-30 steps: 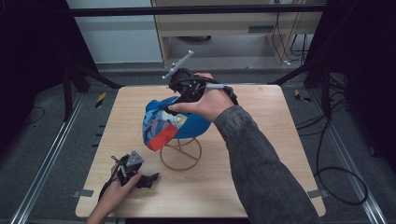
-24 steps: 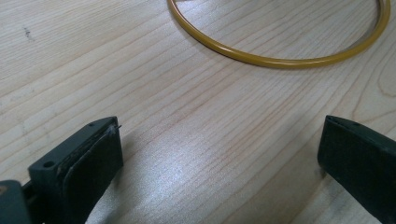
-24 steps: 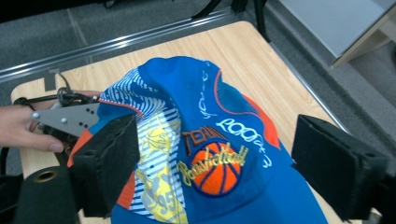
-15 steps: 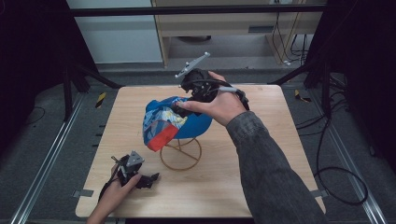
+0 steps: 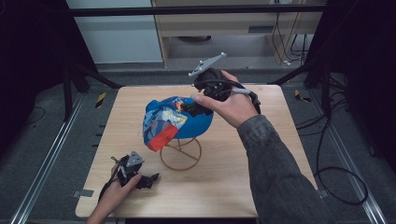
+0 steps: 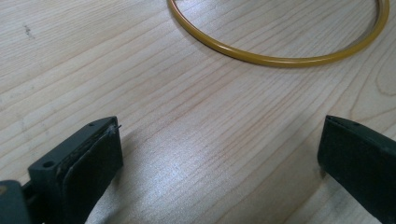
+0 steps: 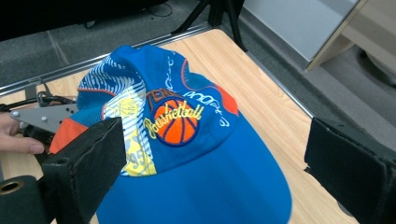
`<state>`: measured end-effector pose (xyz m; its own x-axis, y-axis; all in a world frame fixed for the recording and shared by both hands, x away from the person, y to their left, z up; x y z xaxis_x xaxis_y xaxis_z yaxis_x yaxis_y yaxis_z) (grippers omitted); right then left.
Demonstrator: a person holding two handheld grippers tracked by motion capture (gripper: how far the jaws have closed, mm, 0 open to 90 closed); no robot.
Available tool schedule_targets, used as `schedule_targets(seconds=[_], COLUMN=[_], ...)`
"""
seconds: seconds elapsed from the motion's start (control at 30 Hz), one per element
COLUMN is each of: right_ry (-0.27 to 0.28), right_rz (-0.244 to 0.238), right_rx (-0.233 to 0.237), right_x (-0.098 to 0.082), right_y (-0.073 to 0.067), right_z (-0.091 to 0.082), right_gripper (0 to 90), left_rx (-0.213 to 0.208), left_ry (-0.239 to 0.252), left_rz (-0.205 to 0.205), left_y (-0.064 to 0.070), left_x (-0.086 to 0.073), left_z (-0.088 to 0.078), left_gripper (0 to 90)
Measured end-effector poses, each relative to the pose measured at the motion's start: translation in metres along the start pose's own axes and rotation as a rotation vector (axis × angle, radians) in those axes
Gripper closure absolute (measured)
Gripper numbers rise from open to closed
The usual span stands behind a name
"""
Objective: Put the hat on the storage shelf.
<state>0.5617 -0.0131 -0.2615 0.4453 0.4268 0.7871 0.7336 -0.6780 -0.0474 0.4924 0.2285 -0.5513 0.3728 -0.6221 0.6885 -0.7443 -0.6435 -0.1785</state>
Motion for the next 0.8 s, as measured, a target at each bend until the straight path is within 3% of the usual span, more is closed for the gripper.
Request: schedule_targets(seconds=[0.5,0.6,0.8], right_ry=[0.058,0.089,0.121], right_rz=[0.034,0.043,0.058], right_rx=[-0.081,-0.099,-0.132], right_x=[-0.014,-0.018,-0.039], right_y=[0.024,0.03,0.038], right_z=[-0.03,-0.04,-0.059], right_gripper=[10.3,11.5,12.6], left_rx=[0.002,0.002,0.001], left_ry=[0.0,0.0,0.001], left_rz=[-0.002,-0.002,-0.002], left_y=[0.001,0.001,0.001], left_x=[0.0,0.0,-0.001], left_z=[0.0,0.0,-0.001], left_gripper=[0.0,0.0,0.0])
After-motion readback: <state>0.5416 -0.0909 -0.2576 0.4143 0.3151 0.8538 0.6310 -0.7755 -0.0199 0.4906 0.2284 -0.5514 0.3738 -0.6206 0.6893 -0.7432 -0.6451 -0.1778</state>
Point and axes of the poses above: each handheld gripper's, and its own axes: z roughly forward along the jaws, x roughly out of its top, y roughly to its right, the point moved 6 cm from there along z, roughly forward along the jaws, and after that the axes turned 13 degrees about z, right-handed, at the moved point
